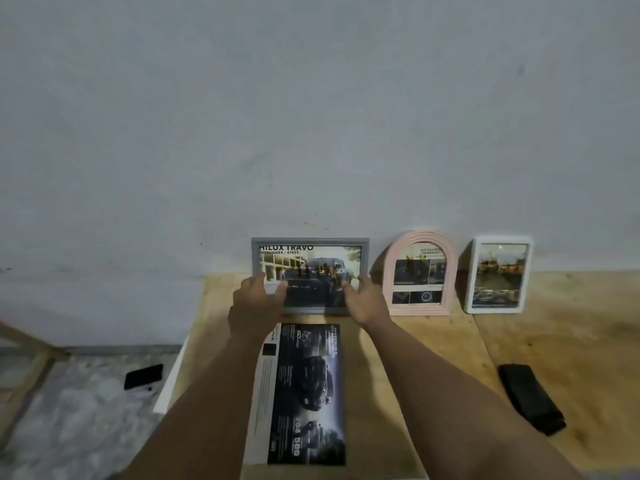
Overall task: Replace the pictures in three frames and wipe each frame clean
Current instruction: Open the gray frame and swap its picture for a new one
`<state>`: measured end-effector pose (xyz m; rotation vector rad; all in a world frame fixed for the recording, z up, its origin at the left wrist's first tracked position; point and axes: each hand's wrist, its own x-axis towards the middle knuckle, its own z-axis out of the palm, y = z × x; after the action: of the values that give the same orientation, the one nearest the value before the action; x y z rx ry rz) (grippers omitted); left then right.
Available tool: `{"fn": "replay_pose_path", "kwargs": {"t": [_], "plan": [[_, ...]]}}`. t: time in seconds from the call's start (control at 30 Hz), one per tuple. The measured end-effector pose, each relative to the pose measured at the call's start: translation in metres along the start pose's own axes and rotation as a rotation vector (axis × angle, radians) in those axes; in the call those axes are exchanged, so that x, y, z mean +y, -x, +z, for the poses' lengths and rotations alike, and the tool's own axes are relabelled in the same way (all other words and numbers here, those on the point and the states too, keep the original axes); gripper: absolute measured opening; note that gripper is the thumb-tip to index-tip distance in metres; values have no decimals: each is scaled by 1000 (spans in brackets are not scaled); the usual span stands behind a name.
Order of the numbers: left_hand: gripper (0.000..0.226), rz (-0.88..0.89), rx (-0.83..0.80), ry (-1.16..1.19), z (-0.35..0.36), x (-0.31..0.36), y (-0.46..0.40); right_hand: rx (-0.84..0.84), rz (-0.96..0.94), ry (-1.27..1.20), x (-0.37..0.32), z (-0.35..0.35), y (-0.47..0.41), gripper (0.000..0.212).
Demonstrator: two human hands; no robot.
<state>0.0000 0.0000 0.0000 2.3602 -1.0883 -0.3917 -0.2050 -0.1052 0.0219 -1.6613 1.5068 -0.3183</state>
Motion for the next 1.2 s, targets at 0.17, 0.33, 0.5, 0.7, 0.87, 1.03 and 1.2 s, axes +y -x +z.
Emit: {"fn": "replay_pose_path", "kwargs": {"t": [0.17, 0.33, 0.5, 0.7, 0.87, 1.03, 1.2], "plan": [[75, -216, -29, 284, 23, -12, -40, 17, 103, -77, 26, 15, -59, 67], [91, -453, -97, 624, 46, -25, -73, 83, 111, -216, 33, 27, -84, 77], [49, -415, -110, 840, 54, -22, -78, 91, 133, -282, 35, 34, -91, 78], [52, -343, -29, 847, 38, -17, -61, 89, 117, -323, 25, 29, -73, 88], [62, -272, 3, 857, 11, -7, -27, 110, 79, -436, 18, 9, -24, 89], [66, -194, -72, 900, -2, 20, 31, 158, 105, -513, 42, -29, 44, 61], [92, -159, -180, 932, 8, 52, 93, 312, 180, -618, 75, -74, 107, 56]]}}
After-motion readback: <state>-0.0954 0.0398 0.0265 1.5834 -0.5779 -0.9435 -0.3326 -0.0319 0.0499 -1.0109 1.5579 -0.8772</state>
